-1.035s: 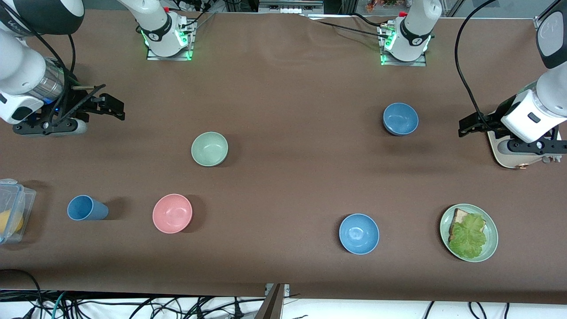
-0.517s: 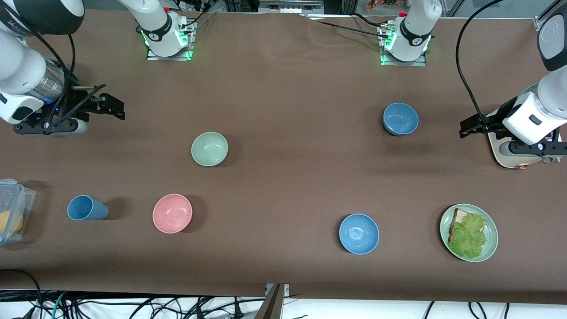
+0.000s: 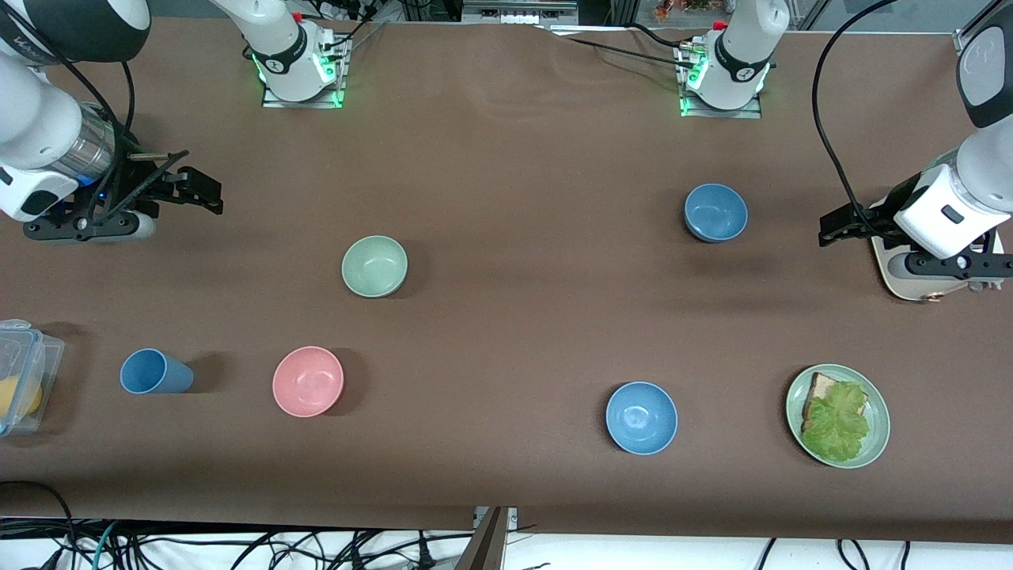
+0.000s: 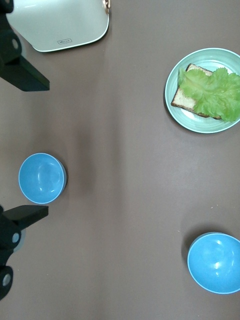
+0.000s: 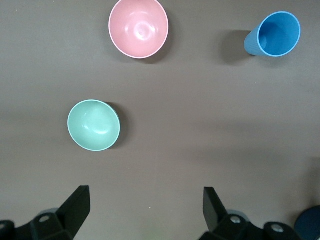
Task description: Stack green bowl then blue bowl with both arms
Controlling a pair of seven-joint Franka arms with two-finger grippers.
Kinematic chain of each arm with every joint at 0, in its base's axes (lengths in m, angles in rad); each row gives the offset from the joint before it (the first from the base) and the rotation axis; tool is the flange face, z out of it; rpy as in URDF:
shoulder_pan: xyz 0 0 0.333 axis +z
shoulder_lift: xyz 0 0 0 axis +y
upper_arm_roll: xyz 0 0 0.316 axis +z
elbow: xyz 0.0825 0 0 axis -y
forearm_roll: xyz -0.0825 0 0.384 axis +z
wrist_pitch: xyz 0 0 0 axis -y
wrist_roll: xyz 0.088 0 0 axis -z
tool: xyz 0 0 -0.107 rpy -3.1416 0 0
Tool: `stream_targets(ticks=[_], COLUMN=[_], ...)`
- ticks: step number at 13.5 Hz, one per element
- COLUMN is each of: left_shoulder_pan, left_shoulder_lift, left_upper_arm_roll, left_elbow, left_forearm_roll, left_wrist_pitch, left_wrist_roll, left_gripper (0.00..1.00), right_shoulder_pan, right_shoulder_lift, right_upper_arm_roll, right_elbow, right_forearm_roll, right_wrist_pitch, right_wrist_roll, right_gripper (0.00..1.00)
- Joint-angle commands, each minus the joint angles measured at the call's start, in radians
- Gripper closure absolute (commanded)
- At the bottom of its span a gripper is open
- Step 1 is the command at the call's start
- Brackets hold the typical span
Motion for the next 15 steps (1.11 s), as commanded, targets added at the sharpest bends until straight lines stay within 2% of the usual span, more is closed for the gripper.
stream_targets(ticks=[1, 15], left_shoulder_pan=[0.008, 0.008], left_shoulder_lift=[0.016, 0.027], left_upper_arm_roll=[0.0, 0.0], left_elbow=[0.036, 0.036], left_forearm_roll=[0.001, -0.004], left_wrist_pitch=[-0.028, -0.028], left_wrist_roll=[0.002, 0.001], left_gripper=[0.0, 0.0], right_shoulder_pan=[-0.011, -0.009], right_shoulder_lift=[-0.015, -0.013], right_upper_arm_roll=[0.003, 0.012], right_elbow=[-0.002, -0.001], right_forearm_roll=[-0.012, -0.002], right_wrist_pitch=[-0.008, -0.021], right_wrist_roll=[-0.003, -0.011], right_gripper=[0.0, 0.0])
